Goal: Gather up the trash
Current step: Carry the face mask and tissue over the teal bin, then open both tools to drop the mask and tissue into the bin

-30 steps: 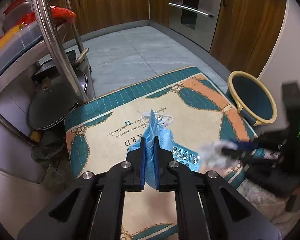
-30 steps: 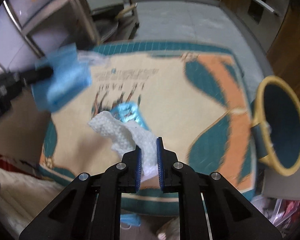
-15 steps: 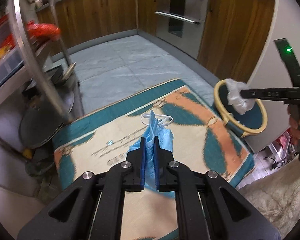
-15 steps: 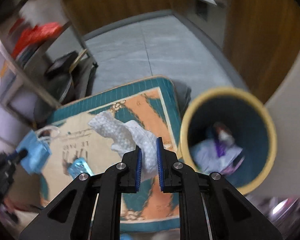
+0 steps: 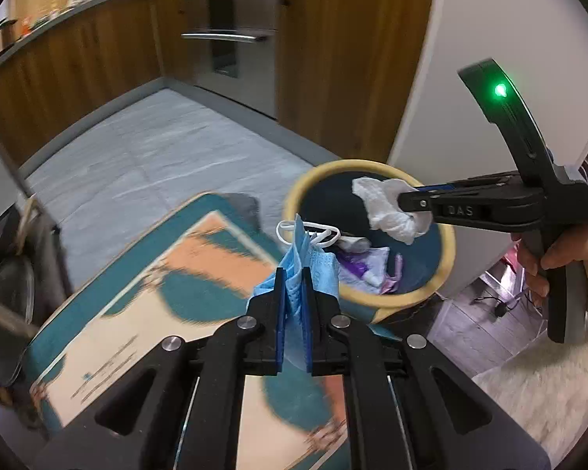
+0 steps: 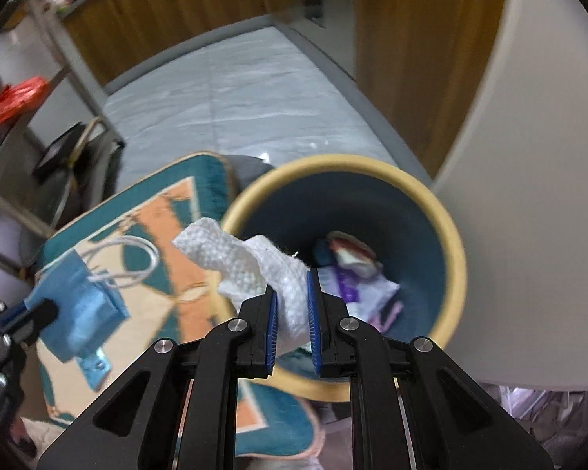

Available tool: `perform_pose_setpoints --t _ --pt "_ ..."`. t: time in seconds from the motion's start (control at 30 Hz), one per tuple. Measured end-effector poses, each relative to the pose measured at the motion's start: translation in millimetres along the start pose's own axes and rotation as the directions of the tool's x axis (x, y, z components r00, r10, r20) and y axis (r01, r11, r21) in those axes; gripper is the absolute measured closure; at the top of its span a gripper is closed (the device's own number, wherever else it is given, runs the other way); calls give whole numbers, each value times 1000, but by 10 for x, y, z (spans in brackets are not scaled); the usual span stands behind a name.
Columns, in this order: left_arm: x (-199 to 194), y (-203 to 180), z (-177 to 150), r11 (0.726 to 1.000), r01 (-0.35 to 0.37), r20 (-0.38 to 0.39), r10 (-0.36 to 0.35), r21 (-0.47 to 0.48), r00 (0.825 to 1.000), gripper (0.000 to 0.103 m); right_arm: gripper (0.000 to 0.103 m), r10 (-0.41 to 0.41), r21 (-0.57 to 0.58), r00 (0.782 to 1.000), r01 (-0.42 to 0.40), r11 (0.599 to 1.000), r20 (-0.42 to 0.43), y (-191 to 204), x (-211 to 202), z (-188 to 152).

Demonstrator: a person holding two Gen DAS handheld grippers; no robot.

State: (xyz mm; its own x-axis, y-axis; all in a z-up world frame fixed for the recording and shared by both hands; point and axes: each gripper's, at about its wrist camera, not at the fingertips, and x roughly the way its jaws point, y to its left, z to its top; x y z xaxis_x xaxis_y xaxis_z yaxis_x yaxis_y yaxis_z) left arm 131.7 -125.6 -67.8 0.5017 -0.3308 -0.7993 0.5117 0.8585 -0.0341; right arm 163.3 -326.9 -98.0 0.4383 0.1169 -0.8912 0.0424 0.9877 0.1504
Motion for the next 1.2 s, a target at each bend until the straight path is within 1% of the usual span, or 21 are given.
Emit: perform_pose_setpoints --t 0.1,0.2,0.33,0.47,0.53,0.57,0.6,0.7,0.73,0.77,0.8,0.87,0.93,1.0,1.07,1.13,1.17,1.2 --pt "208 -177 86 1000 26 -7 -26 11 1000 96 88 -12 68 1000 13 998 -17 -260 63 21" --pt "440 -319 151 999 48 -18 -47 11 999 96 88 -18 110 999 22 994 -37 -420 118 27" --pt "701 -482 207 999 38 -39 -37 27 999 96 88 -32 122 998 38 992 -48 -504 154 8" --pt "893 -576 202 999 29 -63 -28 16 998 96 87 -51 130 997 58 990 -62 -569 173 -27" --pt "942 -587 204 999 30 -71 -29 10 997 92 87 -46 145 997 55 988 -62 -597 189 -29" --pt "952 -600 206 1000 28 -72 -27 10 997 85 87 -39 153 997 48 987 -59 -609 184 -28" --pt "944 -610 207 1000 21 -67 -20 13 998 77 85 -38 156 998 47 987 -57 -621 186 -21" --pt "902 -592 231 1000 10 -48 -10 9 999 65 78 -48 149 998 55 987 -49 -614 192 8" --pt "874 -556 233 1000 9 -42 -9 -3 999 64 69 -53 146 998 59 988 -46 -607 191 15" --pt "861 -541 239 1000 8 -39 -8 -12 999 60 58 -59 146 997 65 987 -42 -602 188 23" --pt "844 -509 248 1000 5 -36 -5 -21 999 55 55 -65 149 997 70 986 -35 -596 177 32" --pt "794 -438 243 999 -5 -28 4 -41 1000 50 50 -67 150 998 69 986 -15 -585 140 50" --pt "729 -367 241 998 -12 -18 11 -59 1000 48 42 -66 150 998 66 987 0 -568 103 70" --pt "674 -341 238 998 -17 -8 17 -66 1000 41 39 -64 146 998 62 987 10 -539 70 78" --pt "588 -306 221 998 -31 7 31 -63 999 37 30 -63 139 998 60 988 21 -483 39 94" --pt "494 -250 194 997 -49 18 51 -58 999 35 26 -61 134 997 56 989 38 -439 -10 105" --pt "447 -214 175 996 -60 22 61 -60 998 31 24 -60 131 997 54 990 46 -417 -33 107" --pt "415 -198 160 996 -68 24 69 -64 997 25 23 -58 128 997 51 990 53 -395 -52 113"
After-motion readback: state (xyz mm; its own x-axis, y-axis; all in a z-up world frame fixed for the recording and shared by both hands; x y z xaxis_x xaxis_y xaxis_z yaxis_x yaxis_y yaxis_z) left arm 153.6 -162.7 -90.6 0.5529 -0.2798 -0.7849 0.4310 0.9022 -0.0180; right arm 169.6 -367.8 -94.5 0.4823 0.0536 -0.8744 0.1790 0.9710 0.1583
